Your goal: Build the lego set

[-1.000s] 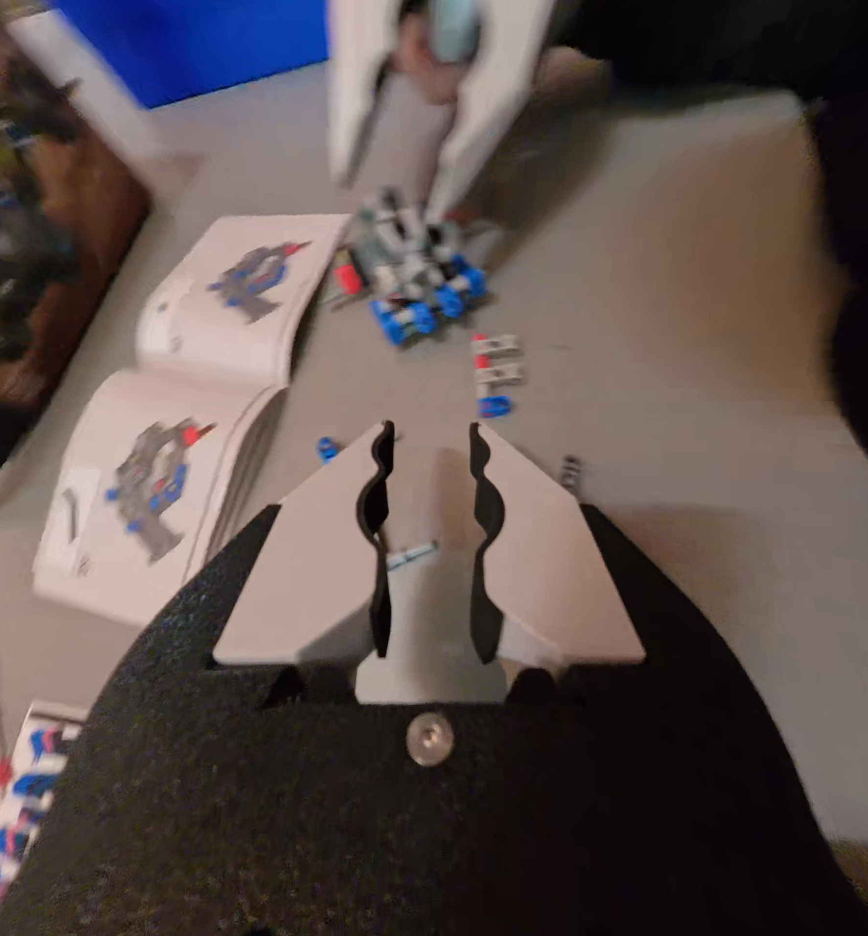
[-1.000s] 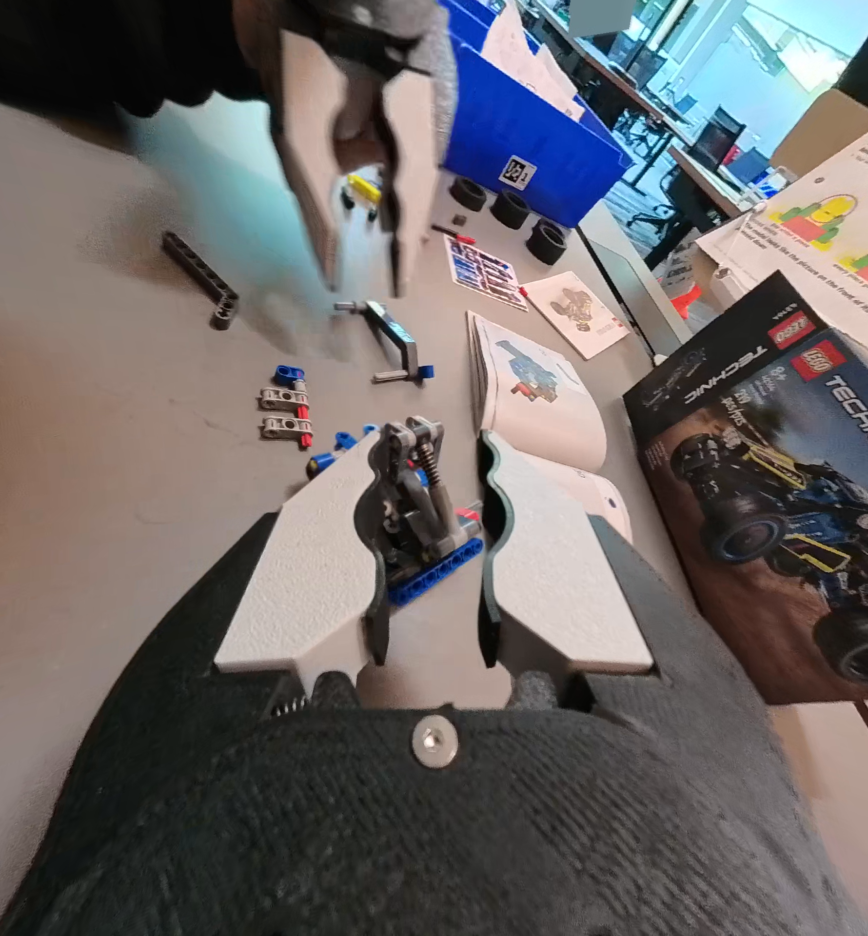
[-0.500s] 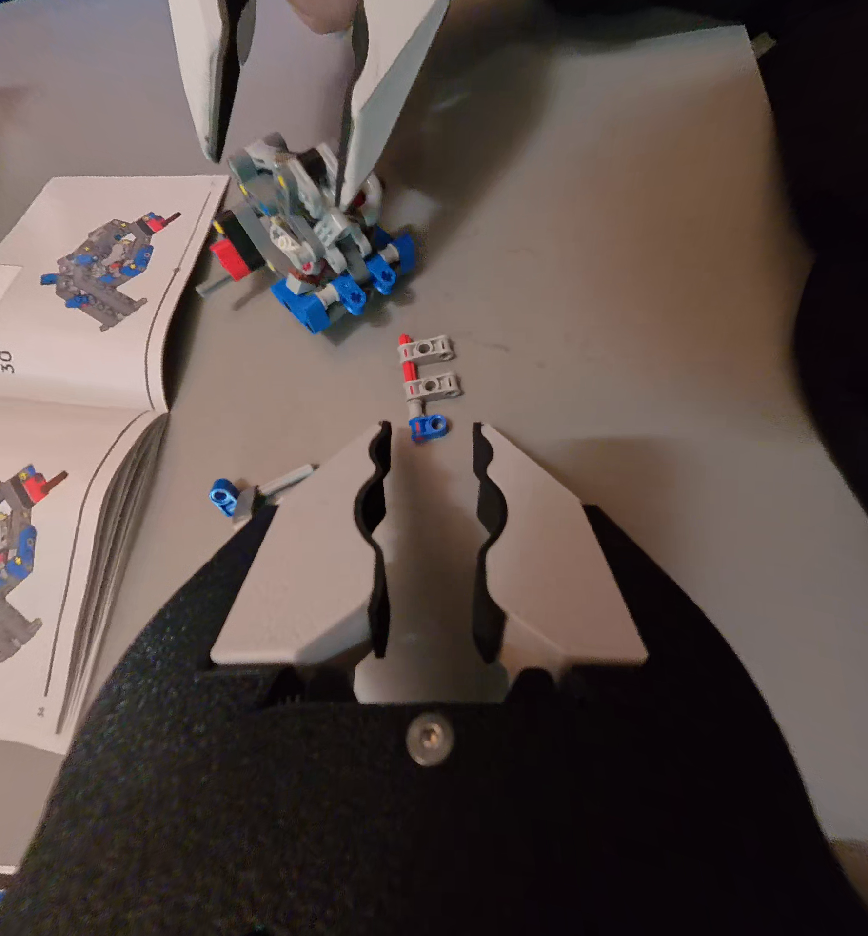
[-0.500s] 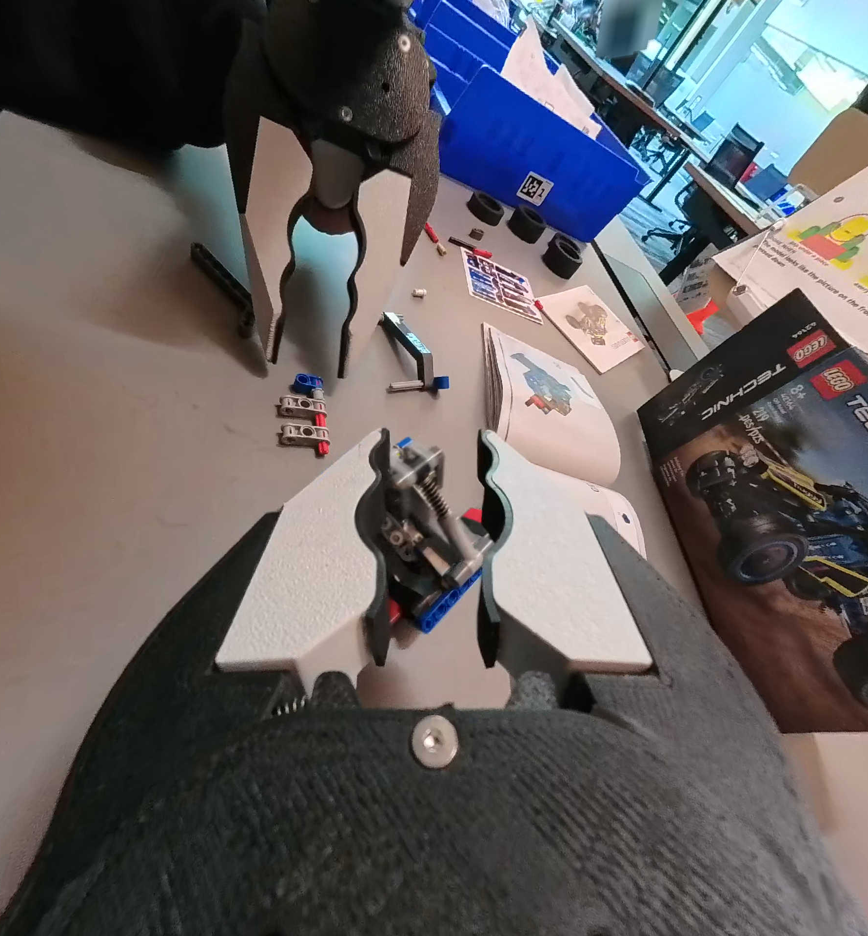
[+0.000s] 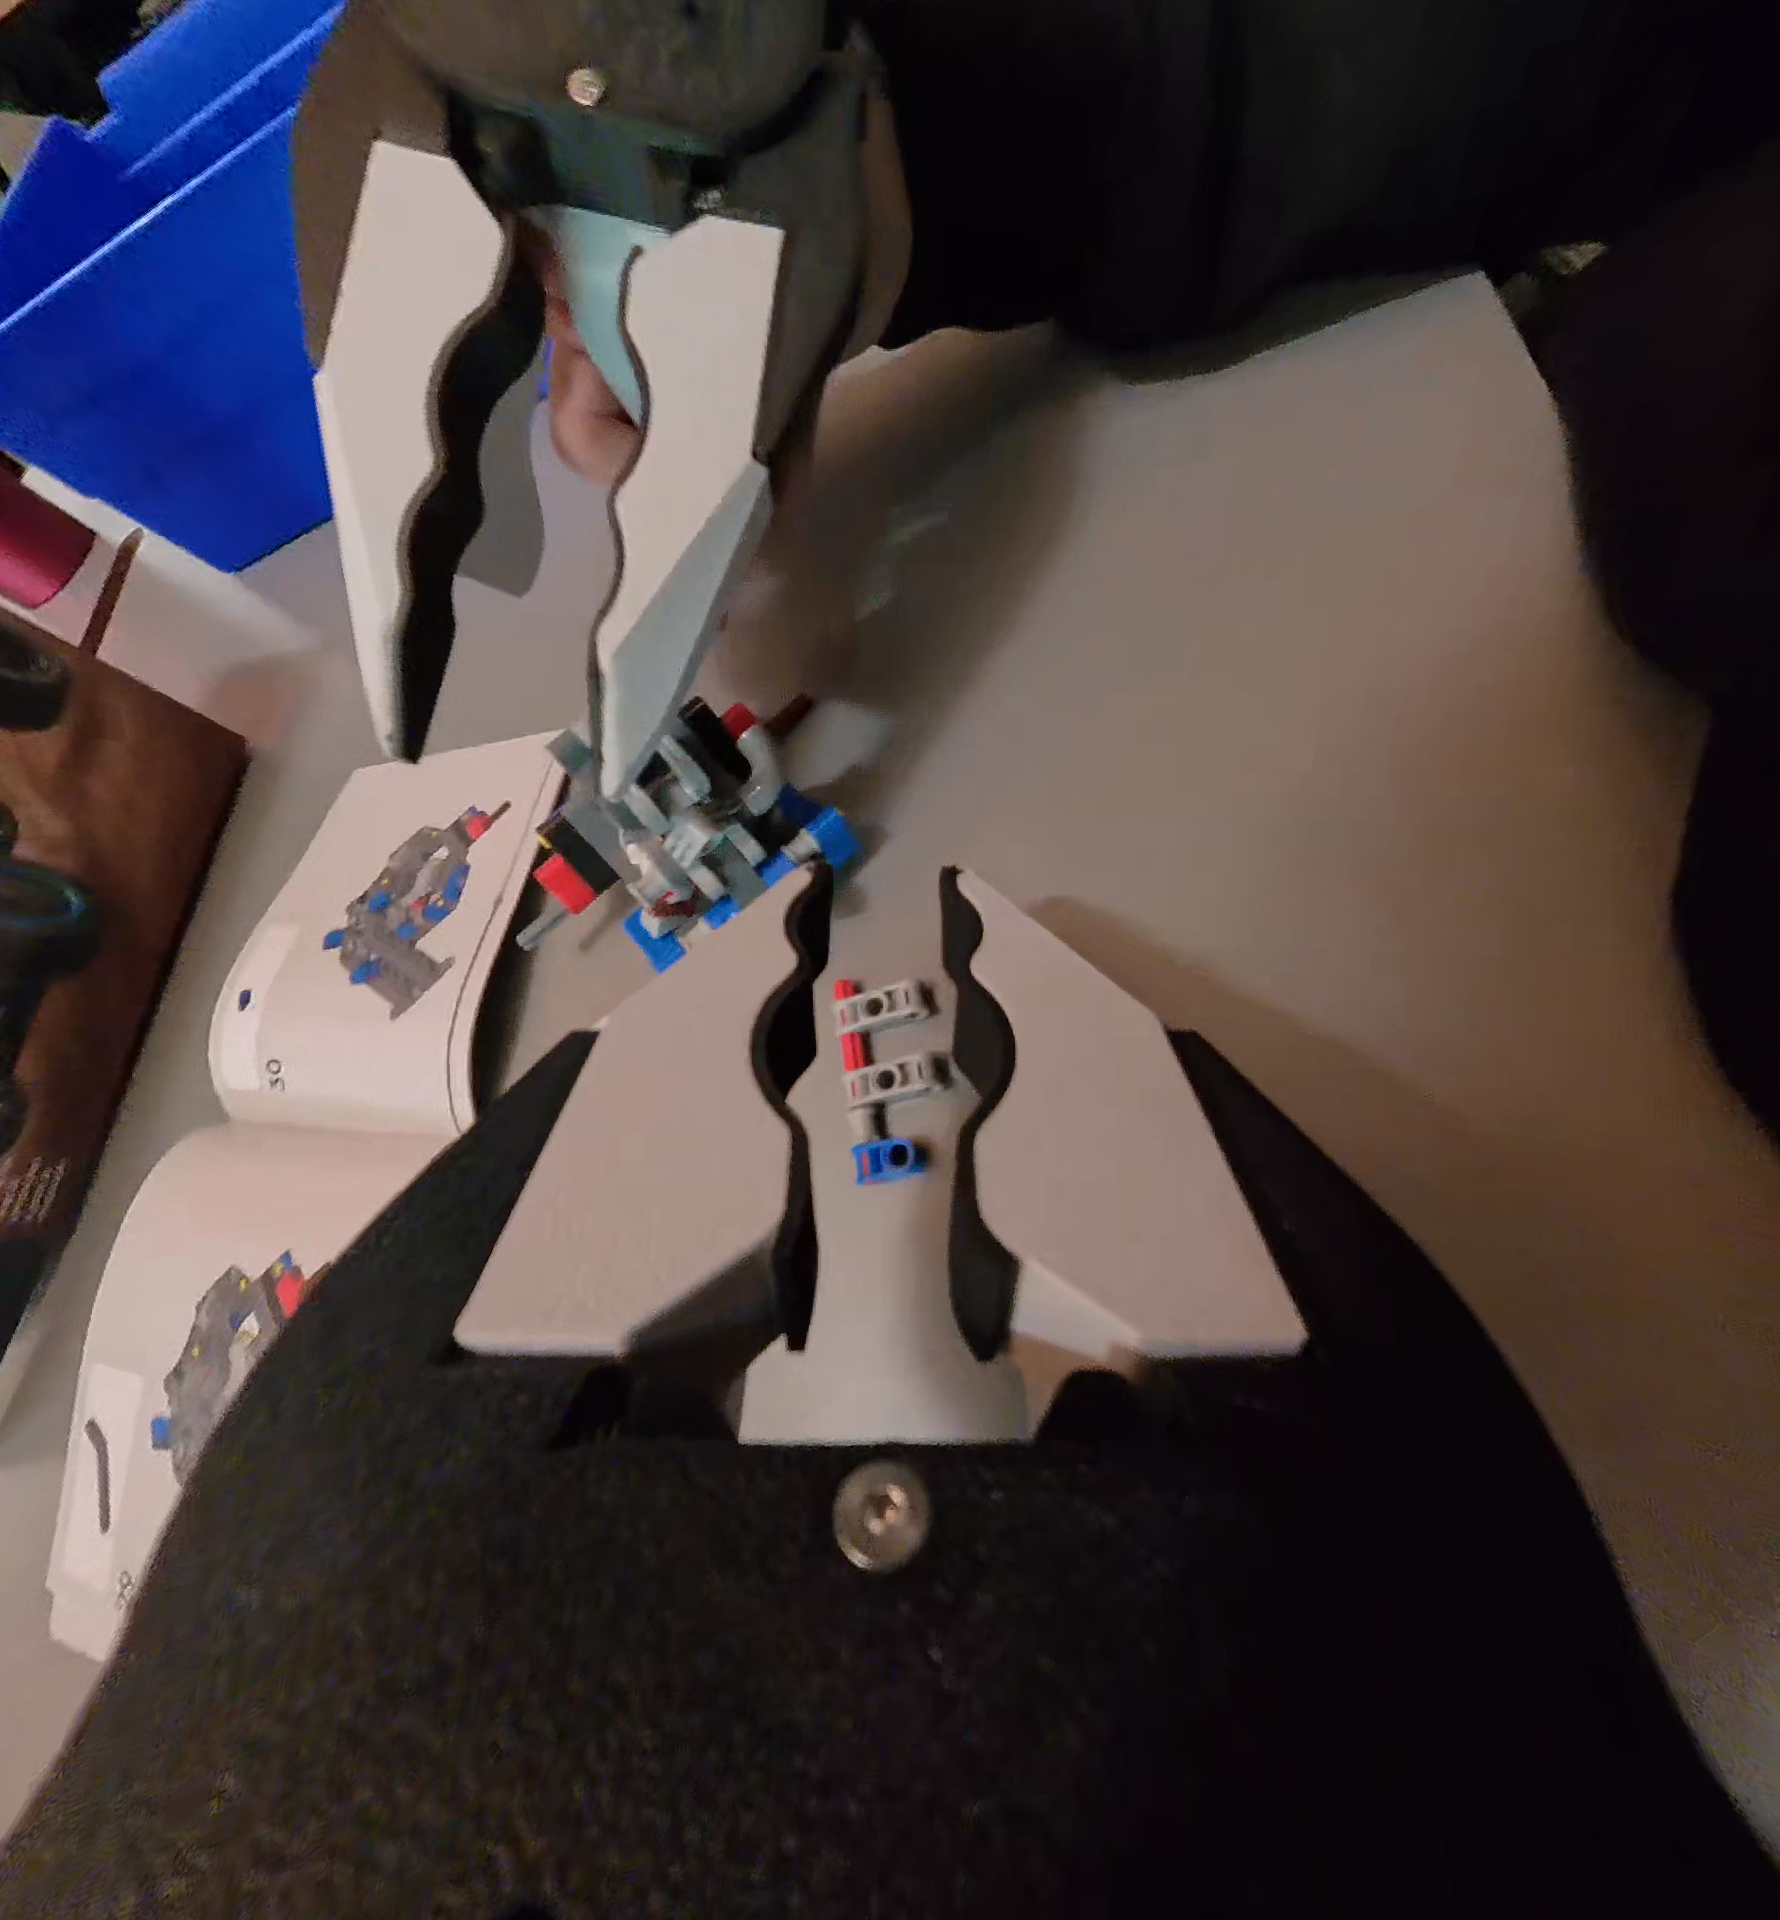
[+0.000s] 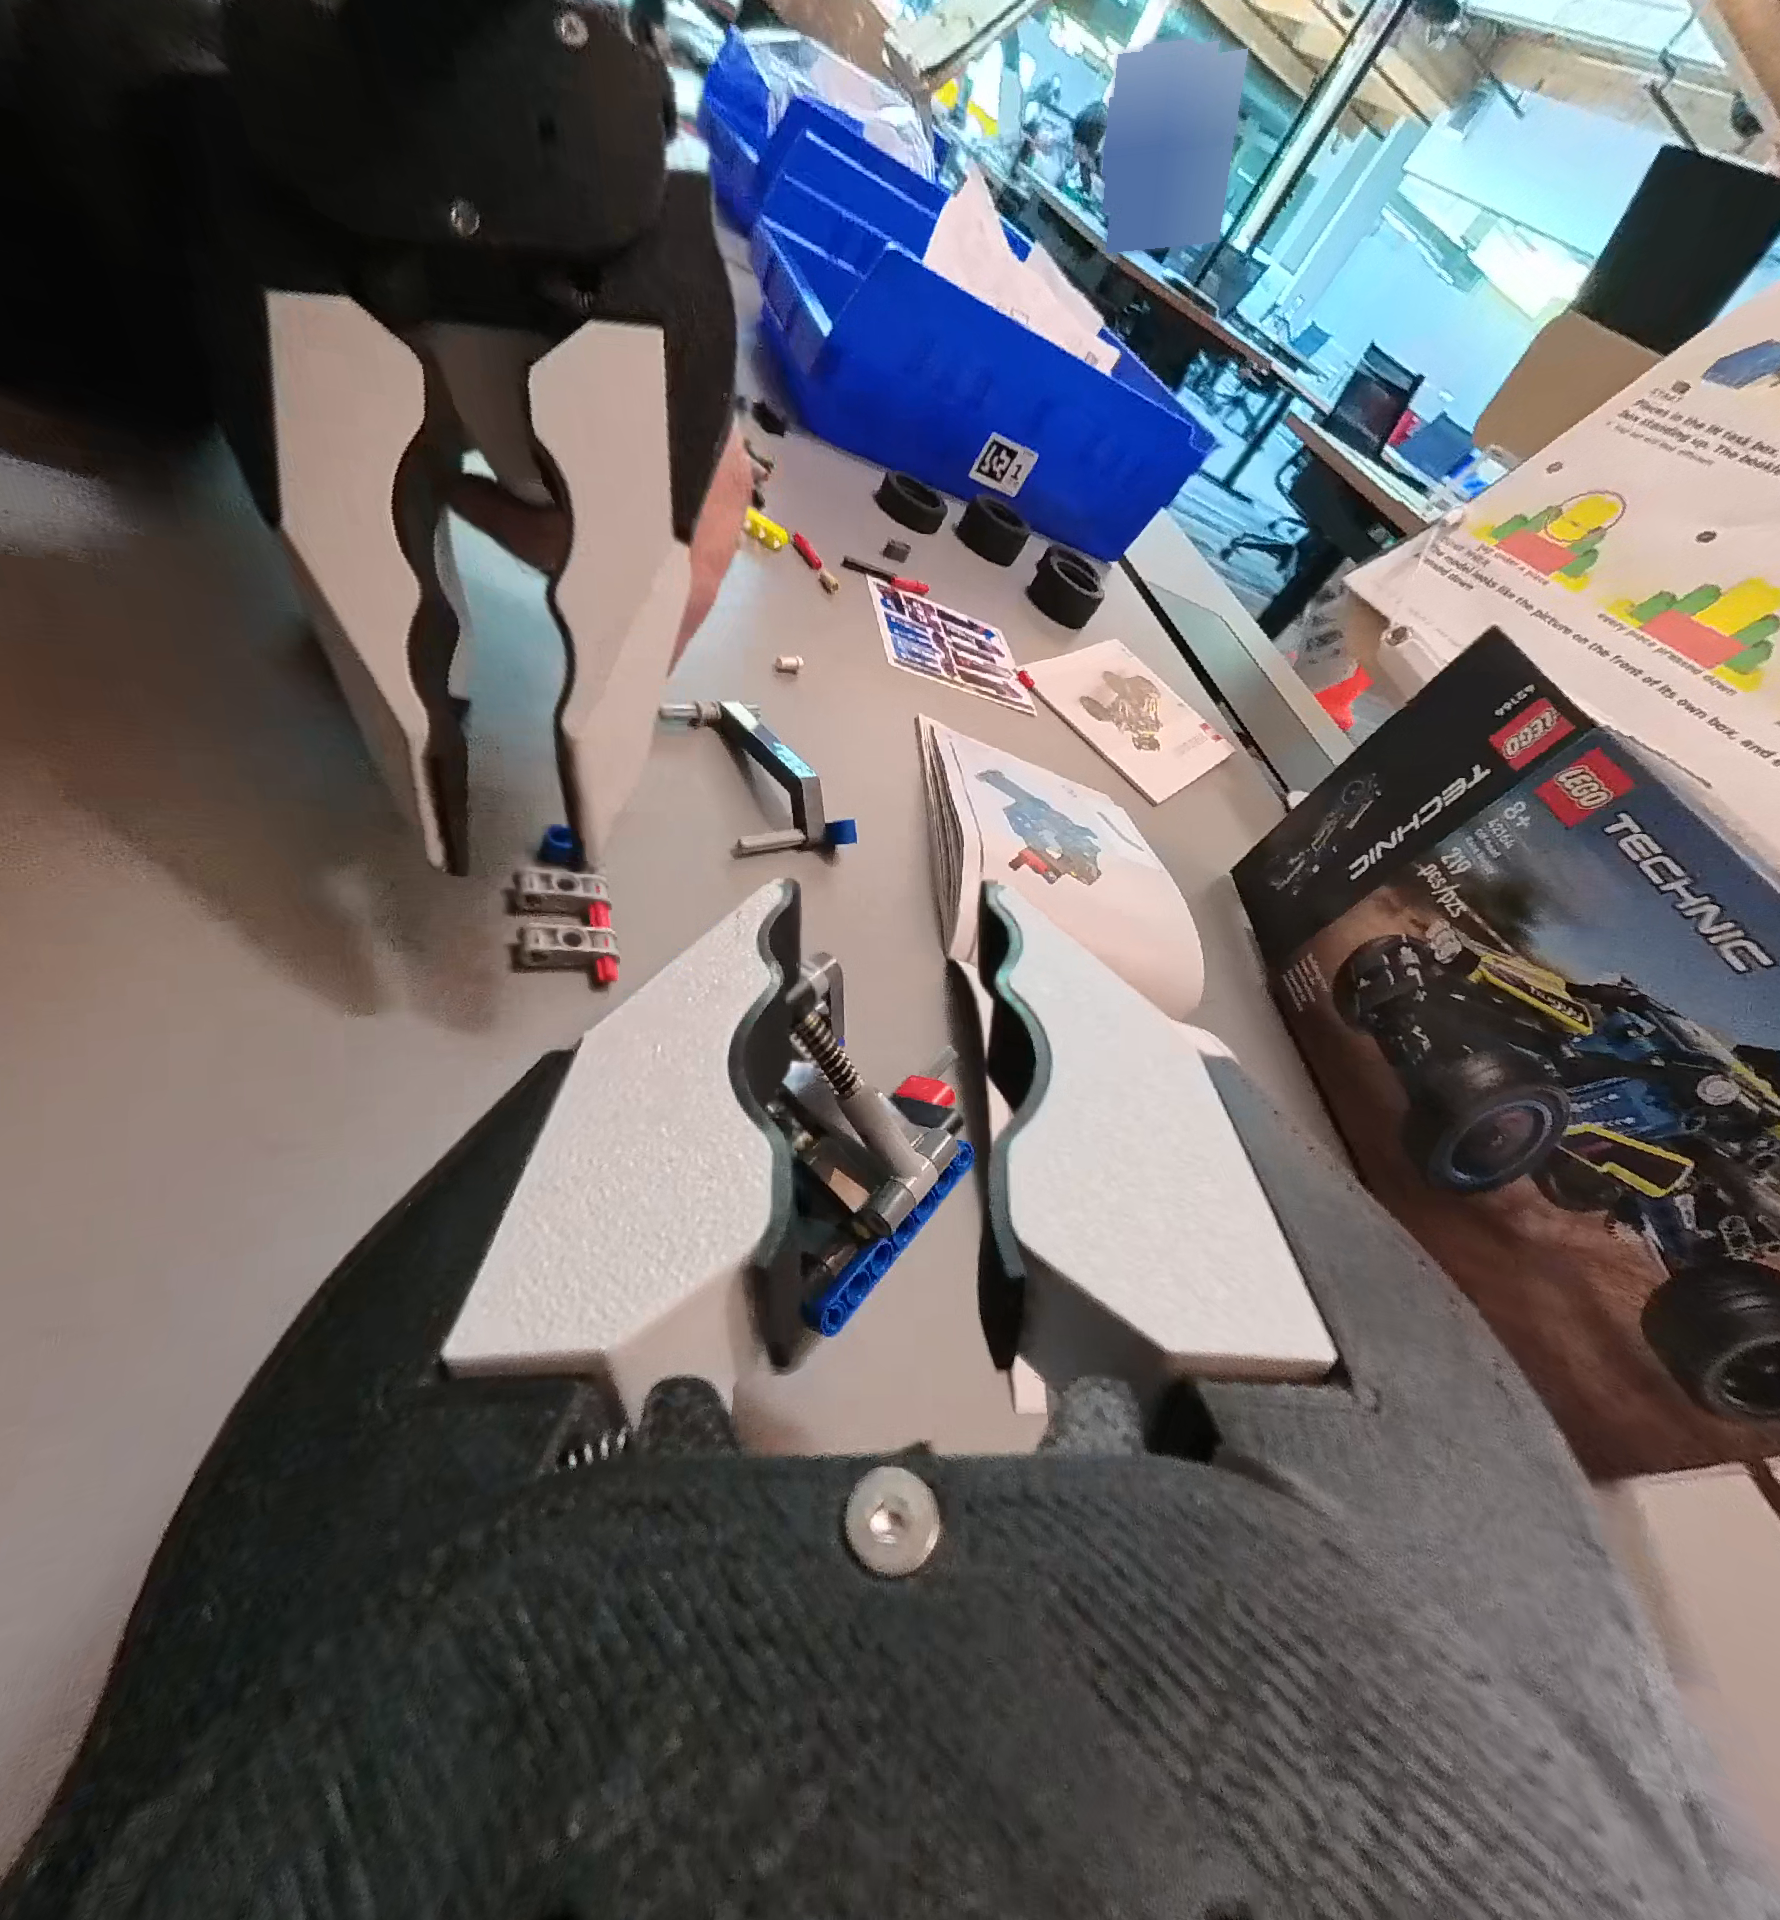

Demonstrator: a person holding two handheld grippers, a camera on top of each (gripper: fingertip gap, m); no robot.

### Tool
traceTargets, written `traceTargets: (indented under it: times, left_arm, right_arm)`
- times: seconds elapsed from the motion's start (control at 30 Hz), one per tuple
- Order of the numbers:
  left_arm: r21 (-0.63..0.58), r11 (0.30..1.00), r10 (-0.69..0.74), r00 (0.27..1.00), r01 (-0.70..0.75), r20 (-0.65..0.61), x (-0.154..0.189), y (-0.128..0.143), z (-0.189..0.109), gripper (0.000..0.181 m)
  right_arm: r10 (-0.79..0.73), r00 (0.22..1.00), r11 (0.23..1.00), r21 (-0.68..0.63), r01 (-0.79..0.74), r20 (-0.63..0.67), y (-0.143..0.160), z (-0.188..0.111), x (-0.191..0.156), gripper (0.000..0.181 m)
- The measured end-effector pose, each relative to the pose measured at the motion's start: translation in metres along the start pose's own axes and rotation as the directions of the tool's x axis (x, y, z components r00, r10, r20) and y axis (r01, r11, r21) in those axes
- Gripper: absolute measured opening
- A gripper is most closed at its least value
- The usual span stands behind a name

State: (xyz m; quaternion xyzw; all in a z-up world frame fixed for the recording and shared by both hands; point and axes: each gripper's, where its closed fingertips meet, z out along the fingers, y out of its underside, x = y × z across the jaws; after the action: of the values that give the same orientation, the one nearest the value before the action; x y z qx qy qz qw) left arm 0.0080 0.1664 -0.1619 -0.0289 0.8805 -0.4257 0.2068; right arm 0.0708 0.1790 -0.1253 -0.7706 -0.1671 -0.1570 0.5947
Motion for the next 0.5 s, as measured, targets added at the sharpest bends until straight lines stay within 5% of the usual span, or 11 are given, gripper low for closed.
traceTargets:
  times: [0.5]
  left_arm:
    - [0.020,1.000,-0.010,1.000,0.010,0.009,-0.004,-0.001,-0.005,0.015]
  right_arm:
    - [-0.049,0.977,0.999,-0.021,0.046,-0.207,0.003,-0.007,0.031,0.028]
